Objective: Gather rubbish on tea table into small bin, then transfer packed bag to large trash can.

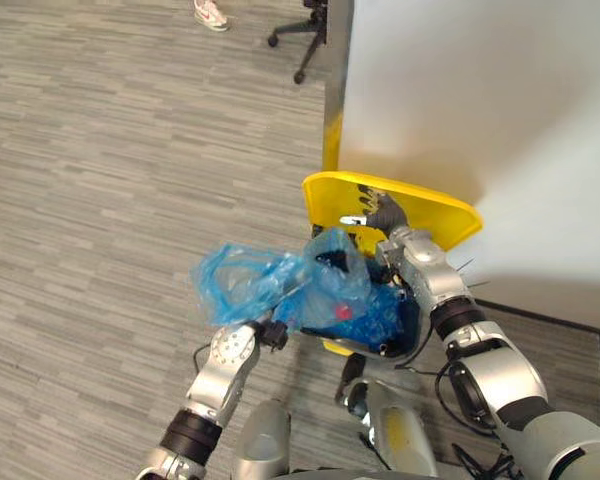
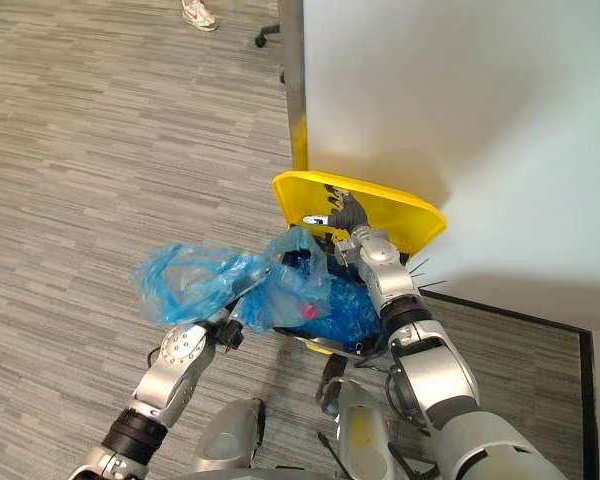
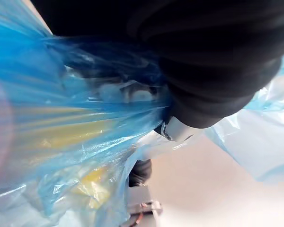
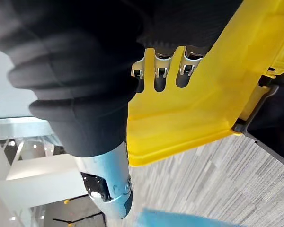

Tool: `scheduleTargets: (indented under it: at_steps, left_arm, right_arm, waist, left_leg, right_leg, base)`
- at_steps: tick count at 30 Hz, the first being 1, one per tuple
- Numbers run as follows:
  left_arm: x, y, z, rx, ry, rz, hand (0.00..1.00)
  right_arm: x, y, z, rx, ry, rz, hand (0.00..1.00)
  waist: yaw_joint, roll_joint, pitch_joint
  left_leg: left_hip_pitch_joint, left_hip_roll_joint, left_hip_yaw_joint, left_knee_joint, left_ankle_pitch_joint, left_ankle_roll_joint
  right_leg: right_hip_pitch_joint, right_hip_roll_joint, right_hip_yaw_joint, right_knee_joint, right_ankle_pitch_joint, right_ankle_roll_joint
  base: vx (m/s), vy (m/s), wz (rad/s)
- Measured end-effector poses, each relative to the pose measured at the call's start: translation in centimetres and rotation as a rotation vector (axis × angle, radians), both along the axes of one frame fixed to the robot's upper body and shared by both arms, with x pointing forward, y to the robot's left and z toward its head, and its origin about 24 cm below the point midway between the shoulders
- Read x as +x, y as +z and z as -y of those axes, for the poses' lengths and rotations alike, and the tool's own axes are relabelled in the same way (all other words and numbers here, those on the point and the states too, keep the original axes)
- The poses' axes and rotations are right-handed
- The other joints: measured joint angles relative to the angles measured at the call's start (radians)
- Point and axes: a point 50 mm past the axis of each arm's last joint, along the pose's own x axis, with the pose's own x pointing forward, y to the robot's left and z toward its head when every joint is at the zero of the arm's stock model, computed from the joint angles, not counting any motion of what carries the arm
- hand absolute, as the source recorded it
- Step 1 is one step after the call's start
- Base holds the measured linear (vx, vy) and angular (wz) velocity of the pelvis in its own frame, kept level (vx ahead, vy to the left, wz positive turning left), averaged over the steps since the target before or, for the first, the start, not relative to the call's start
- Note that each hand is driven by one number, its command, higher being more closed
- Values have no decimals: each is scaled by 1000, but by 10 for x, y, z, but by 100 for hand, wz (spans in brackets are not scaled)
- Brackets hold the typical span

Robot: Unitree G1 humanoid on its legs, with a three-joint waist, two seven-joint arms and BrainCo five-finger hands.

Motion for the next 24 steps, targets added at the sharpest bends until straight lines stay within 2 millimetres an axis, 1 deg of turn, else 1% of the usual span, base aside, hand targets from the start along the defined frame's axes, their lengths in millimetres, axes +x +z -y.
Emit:
scheduleTargets:
  at_steps: [2, 3, 5, 7, 8, 9, 10, 12, 13, 14, 16, 17, 19, 20, 21, 24]
  left_arm:
    - [2, 6, 6, 3, -21, 24, 100]
    - [5, 12, 11, 7, -34, 44, 100]
    - [10, 18, 17, 14, -40, 65, 100]
    - [25, 26, 23, 21, -28, 84, 100]
    - [32, 29, 26, 27, -16, 87, 100]
    - [36, 31, 26, 35, -9, 88, 100]
    - [47, 30, 27, 67, 10, 78, 100]
    - [57, 21, 26, 133, 45, 43, 100]
    - [63, 10, 23, 174, 81, -4, 100]
    - [67, -3, 19, 212, 111, -54, 100]
    - [69, -19, 13, 249, 162, -115, 100]
    - [72, -26, 6, 248, 216, -153, 100]
    - [77, -31, 1, 248, 279, -192, 100]
    - [80, -31, -2, 253, 298, -200, 0]
    - [83, -31, -6, 266, 323, -210, 0]
    - [88, -31, -12, 284, 348, -227, 0]
  right_arm:
    - [2, 5, -7, -22, 40, 9, 0]
    - [5, 16, -14, -38, 67, 35, 0]
    - [9, 29, -17, -45, 77, 61, 0]
    - [14, 48, -18, -80, 101, 110, 0]
    - [15, 61, -19, -106, 116, 149, 0]
    - [16, 70, -21, -111, 122, 174, 0]
    - [18, 88, -23, -120, 129, 223, 0]
    - [19, 102, -23, -137, 135, 262, 0]
    - [20, 112, -27, -161, 150, 297, 0]
    - [20, 119, -29, -166, 157, 319, 0]
    - [19, 123, -28, -177, 160, 349, 0]
    - [17, 128, -27, -207, 166, 380, 0]
    - [16, 133, -25, -223, 169, 416, 0]
    - [15, 135, -24, -229, 170, 432, 0]
    - [16, 135, -22, -232, 152, 430, 0]
    - [17, 132, -18, -254, 125, 418, 0]
  waist:
    - [-15, 0, 2]
    - [-27, 0, 11]
    - [-43, 0, 26]
    - [-55, 1, 60]
    - [-63, -2, 72]
    - [-70, -3, 79]
    - [-82, -2, 102]
    - [-93, -4, 114]
    - [-104, -3, 120]
    - [-103, -5, 124]
    - [-104, -5, 125]
    - [-105, -6, 125]
    - [-110, -10, 127]
    - [-112, -13, 135]
    - [-117, -18, 140]
    - [-127, -19, 161]
  left_leg:
    - [1, 2, 6, -1, -1, 1]
    - [3, 4, 13, 1, -2, 2]
    - [1, 4, 21, 3, -3, 3]
    - [-10, 5, 24, 12, -3, 3]
    - [-35, 6, 25, 25, -4, 3]
    - [-49, 5, 25, 34, -5, 3]
    - [-76, 6, 27, 60, -10, 2]
    - [-111, 9, 31, 87, -17, 2]
    - [-134, 13, 38, 112, -29, 3]
    - [-146, 19, 58, 130, -40, 3]
    - [-166, 22, 77, 156, -54, 9]
    - [-185, 22, 83, 175, -64, 15]
    - [-216, 22, 93, 206, -76, 21]
    - [-224, 22, 99, 216, -79, 24]
    - [-245, 21, 109, 228, -83, 31]
    - [-270, 21, 115, 247, -87, 37]
  right_leg:
    - [-1, 6, 8, -5, -2, 4]
    - [-2, 10, 15, -8, -2, 4]
    - [-4, 12, 16, -12, -1, 4]
    - [-7, 16, 16, -22, 9, 0]
    - [-28, 16, 16, -23, 15, -2]
    - [-40, 16, 17, -23, 18, 0]
    - [-63, 16, 17, -18, 31, -12]
    - [-92, 18, 19, -9, 36, -17]
    - [-115, 20, 25, 5, 36, -18]
    - [-135, 27, 42, 19, 36, -18]
    - [-164, 30, 61, 38, 36, -18]
    - [-186, 30, 72, 51, 36, -18]
    - [-218, 30, 83, 66, 38, -14]
    - [-226, 30, 88, 68, 40, -11]
    - [-244, 31, 96, 66, 45, -3]
    - [-264, 31, 101, 65, 51, 1]
  base:
    - [11, -12, -15]
    - [9, -5, -15]
    - [0, -3, -8]
    - [-18, -1, -2]
    - [-32, 0, -4]
    - [-30, 10, -6]
    - [-16, 18, -7]
    - [-20, 23, -11]
    - [-14, 29, -31]
    - [-19, 45, -36]
    - [-17, 50, -36]
    - [-30, 60, -32]
    - [-33, 45, -21]
    - [-51, 44, -19]
    - [-50, 42, -17]
    - [-41, 46, -10]
